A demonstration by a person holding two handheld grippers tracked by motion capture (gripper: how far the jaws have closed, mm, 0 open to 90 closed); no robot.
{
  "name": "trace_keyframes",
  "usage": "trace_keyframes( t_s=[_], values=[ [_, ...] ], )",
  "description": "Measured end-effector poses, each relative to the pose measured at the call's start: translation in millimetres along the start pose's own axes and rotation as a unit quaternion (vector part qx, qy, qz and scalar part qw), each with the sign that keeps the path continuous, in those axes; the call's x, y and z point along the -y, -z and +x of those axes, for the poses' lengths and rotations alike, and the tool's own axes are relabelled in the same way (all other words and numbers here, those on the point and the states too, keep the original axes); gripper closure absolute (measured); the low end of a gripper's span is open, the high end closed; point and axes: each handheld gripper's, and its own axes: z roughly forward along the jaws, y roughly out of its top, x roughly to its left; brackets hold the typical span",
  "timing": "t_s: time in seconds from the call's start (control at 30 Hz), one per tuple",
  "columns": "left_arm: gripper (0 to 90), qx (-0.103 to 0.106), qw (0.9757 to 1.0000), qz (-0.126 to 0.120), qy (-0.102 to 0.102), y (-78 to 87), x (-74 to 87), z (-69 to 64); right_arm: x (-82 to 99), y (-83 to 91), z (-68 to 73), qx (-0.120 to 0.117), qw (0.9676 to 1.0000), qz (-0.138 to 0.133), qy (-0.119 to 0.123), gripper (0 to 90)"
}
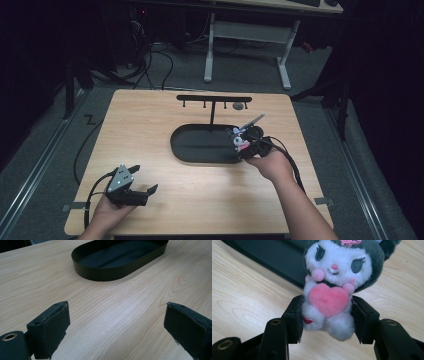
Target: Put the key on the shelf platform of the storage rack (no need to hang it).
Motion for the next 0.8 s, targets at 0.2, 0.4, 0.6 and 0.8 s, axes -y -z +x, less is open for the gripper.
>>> trace_keyframes(
  t_s=[0.2, 0.4, 0.6, 0.8],
  values=[
    [7.4, 0.001, 1.0, 0.001, 0.002, 2.2, 1.7, 0.5, -13.7, -14.3, 5.5, -0.006, 1.0, -0.003, -0.003, 48.4],
    [7.4, 0.006, 1.0, 0.005, -0.001, 1.1, 2.1, -0.4, -23.1, -29.0, 10.2, -0.006, 1.0, 0.005, -0.001, 48.4],
    [7.4, 0.006, 1.0, 0.005, -0.002, 1.5, 2.4, -0.6, -30.6, -41.8, 11.8, -0.011, 0.9999, 0.005, -0.003, 48.4],
    [7.4, 0.008, 1.0, 0.006, -0.001, 1.5, 2.5, 0.0, -38.2, -53.9, 16.5, -0.014, 0.9999, 0.009, -0.001, 48.4]
  ],
)
